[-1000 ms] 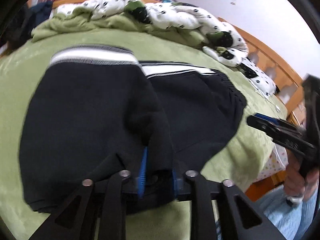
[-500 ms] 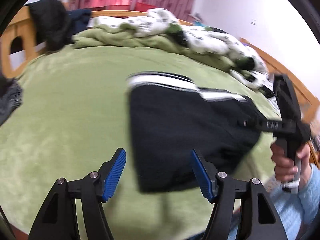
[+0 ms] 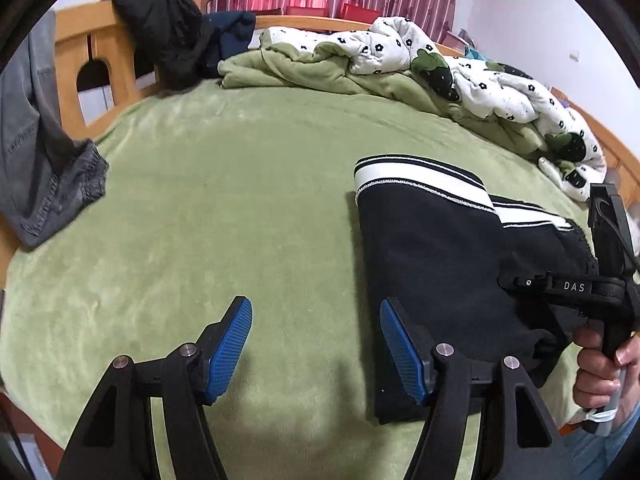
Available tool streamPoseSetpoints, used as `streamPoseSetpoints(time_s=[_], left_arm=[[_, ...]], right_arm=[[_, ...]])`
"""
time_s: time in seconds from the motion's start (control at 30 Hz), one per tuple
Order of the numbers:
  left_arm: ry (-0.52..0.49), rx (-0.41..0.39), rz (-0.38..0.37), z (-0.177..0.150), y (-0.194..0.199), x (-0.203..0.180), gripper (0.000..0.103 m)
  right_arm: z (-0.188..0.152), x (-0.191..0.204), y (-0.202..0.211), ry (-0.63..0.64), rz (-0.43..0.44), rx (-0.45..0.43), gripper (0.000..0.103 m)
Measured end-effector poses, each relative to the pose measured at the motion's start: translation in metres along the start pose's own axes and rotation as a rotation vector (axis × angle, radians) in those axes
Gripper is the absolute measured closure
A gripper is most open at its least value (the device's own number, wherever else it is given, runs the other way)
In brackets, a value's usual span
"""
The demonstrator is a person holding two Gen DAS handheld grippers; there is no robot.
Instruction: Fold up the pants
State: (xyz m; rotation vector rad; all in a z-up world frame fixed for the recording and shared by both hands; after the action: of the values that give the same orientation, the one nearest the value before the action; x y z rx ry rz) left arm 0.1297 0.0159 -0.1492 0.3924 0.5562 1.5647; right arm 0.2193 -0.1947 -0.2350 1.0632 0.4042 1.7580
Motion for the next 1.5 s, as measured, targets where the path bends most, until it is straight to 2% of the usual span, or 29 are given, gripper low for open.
streamPoseSetpoints(time_s=[0.1, 0.3, 0.43, 0.6, 0.73, 0.83, 0.9, 0.93, 1.0, 1.1, 1.27, 1.4, 1.5], left_arm=[[-0.004, -0.006, -0.003, 0.0, 0.002, -0.007, 0.039], [0.024, 0.003, -0.001, 0.0, 0.002, -0.009, 0.039], [0.06, -0.02, -0.01, 0.003, 0.009, -0.005, 0.039], [0.103, -0.041, -0.022, 0.006, 0.013, 0.0, 0.039], [0.133, -0.063, -0.033, 0.01, 0.018, 0.001, 0.039], [0.149, -0.072, -0.037, 0.012, 0.02, -0.001, 0.039], [0.152, -0.074, -0.034, 0.013, 0.021, -0.005, 0.039], [0.148, -0.076, -0.032, 0.014, 0.022, -0.009, 0.039], [0.138, -0.087, -0.027, 0.017, 0.024, -0.014, 0.039], [0.117, -0.106, -0.021, 0.023, 0.03, -0.026, 0.039], [0.101, -0.059, -0.091, 0.037, 0.032, -0.052, 0.039], [0.044, -0.079, -0.127, 0.055, 0.031, -0.074, 0.039], [-0.029, -0.082, -0.092, 0.058, 0.02, -0.086, 0.039]], right_arm=[[-0.003, -0.002, -0.003, 0.009, 0.003, 0.01, 0.087], [-0.004, 0.002, -0.002, 0.021, -0.028, -0.055, 0.087], [-0.004, 0.002, -0.007, 0.022, -0.063, -0.033, 0.085], [-0.006, 0.001, -0.01, 0.022, -0.1, -0.052, 0.075], [-0.007, 0.002, -0.007, 0.017, -0.095, -0.084, 0.073], [-0.007, -0.007, -0.006, -0.061, -0.074, -0.08, 0.076], [-0.003, -0.01, -0.003, -0.079, -0.05, -0.071, 0.085], [0.0, -0.009, 0.001, -0.079, -0.027, -0.066, 0.086], [0.007, -0.004, 0.009, -0.05, -0.006, -0.076, 0.09], [0.023, 0.007, 0.033, 0.051, 0.013, -0.137, 0.091], [0.044, 0.006, 0.071, 0.199, 0.001, -0.204, 0.092], [0.063, -0.017, 0.097, 0.25, -0.033, -0.254, 0.093], [0.077, -0.045, 0.114, 0.269, -0.089, -0.287, 0.093]])
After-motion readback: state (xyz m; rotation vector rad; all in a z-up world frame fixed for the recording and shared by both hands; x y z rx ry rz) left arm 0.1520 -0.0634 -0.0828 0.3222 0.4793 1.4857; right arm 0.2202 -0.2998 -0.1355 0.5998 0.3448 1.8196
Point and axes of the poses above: each gripper's, at about its wrist camera, not at the fingertips, and y roughly against the way its jaws point, x to its left, z to its top, the point moved 7 cm from there along -y, roughly the way its jaws point, and after that the axes turned 13 degrees about -x, right-handed, at the moved point
